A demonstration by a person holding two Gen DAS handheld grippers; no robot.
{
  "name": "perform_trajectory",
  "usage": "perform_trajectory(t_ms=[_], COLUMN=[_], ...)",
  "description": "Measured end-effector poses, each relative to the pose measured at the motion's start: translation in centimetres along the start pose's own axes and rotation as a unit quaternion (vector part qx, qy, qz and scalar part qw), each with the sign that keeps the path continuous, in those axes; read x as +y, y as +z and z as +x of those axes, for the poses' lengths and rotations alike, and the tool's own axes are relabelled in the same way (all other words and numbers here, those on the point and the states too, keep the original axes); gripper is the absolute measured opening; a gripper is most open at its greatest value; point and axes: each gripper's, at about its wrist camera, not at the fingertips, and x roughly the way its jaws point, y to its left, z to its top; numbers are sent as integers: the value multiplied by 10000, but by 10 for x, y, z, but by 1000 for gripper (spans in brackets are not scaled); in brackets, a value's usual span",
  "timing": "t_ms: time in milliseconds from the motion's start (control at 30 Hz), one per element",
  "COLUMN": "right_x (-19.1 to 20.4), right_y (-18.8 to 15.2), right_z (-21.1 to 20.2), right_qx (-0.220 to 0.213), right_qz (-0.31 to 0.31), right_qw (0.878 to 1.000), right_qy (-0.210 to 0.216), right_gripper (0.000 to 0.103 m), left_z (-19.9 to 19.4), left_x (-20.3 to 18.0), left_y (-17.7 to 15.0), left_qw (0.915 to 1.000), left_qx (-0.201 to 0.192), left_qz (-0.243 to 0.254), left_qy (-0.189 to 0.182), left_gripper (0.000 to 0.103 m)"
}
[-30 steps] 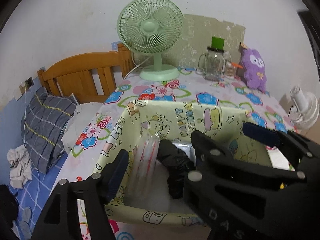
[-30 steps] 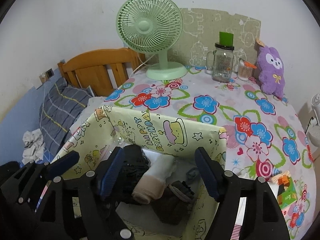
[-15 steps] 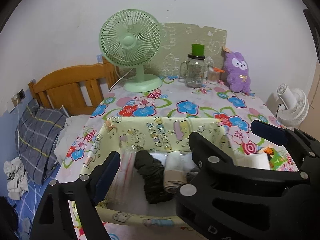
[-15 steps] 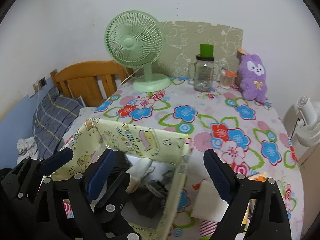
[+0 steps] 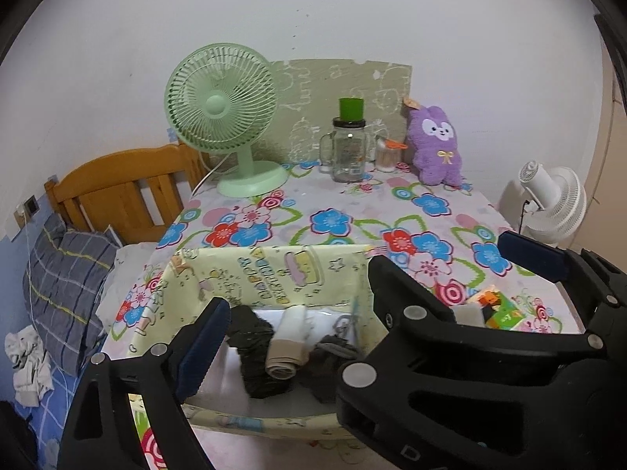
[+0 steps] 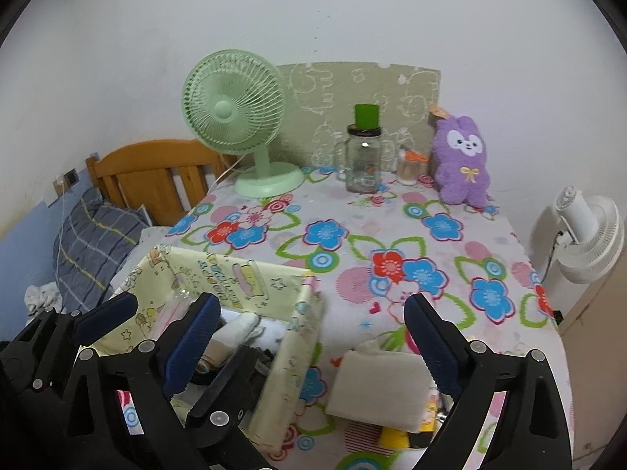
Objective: Organize soft objects
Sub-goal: 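Withdraw both grippers from the box toward the white cloth and green pack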
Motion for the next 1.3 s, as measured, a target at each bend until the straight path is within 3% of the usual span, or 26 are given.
perform_trajectory(t_ms=[733, 1300], right_x=[-59, -97], right_y=[-5, -21], right_z=[-46, -58], right_qx=[-295, -273], right_qz=[177, 307], right_qw=[9981, 9962], right_qy=[-507, -768], right_gripper=[102, 102], left_z=[-23, -18], left_x=[-63, -104], left_y=[5, -3], left_qw=[9990, 9979], left_qx=[-244, -168], left_qz=[235, 361], left_qy=[-297, -503], left_gripper=[96, 97])
